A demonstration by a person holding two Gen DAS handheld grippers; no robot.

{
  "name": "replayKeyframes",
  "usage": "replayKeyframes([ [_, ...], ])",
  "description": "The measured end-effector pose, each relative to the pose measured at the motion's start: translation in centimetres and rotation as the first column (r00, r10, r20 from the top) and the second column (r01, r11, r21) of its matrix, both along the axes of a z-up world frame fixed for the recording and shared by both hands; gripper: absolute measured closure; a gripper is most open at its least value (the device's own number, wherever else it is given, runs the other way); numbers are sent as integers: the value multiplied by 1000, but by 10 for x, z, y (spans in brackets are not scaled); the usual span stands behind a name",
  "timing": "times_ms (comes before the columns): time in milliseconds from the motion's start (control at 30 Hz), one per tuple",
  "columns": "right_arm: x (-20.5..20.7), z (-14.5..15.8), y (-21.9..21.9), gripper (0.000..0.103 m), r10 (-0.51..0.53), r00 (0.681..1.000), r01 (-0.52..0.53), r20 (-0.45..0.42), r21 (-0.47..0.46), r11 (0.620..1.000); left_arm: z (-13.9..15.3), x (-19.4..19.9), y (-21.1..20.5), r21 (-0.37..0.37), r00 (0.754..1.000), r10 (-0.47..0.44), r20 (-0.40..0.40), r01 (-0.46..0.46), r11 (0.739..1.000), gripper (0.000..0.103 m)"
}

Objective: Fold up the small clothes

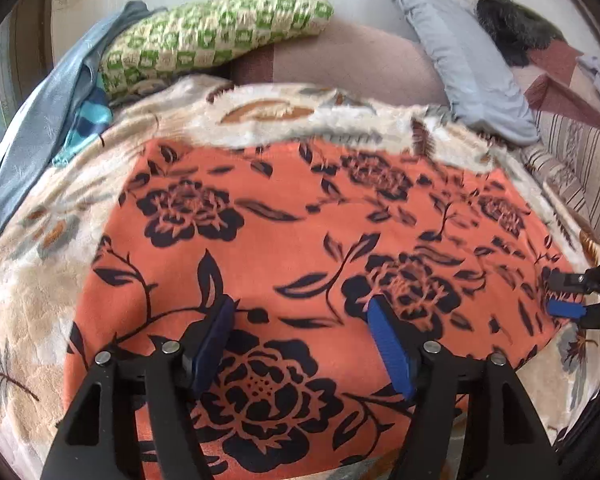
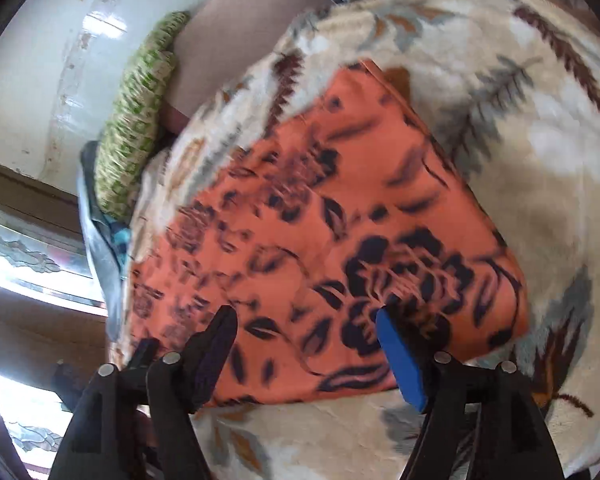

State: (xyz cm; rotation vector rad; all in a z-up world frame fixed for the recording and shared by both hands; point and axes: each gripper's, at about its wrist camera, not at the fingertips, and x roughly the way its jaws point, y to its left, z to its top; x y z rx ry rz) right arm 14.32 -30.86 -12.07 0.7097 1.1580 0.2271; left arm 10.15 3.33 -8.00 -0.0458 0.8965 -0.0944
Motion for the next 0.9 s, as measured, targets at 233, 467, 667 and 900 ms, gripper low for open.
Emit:
replayKeyframes([
  [233, -40, 59, -3, 29, -14, 970, 11, 241, 15, 1000, 41, -26, -3, 24, 998, 36, 44, -37, 999, 33],
  [467, -29, -3, -7, 26, -27, 994, 18, 104, 84, 996, 4, -19, -21, 166, 992, 91, -92, -75, 983, 31],
  [667, -45, 34, -15, 26, -2, 967, -21, 254, 89, 996, 14, -21, -33, 172, 994, 81, -80, -66, 983, 31],
  [900, -38, 17, -15, 24, -28, 982, 4, 185, 129, 992, 8, -21, -31, 173, 991, 88, -99, -70, 982, 31],
])
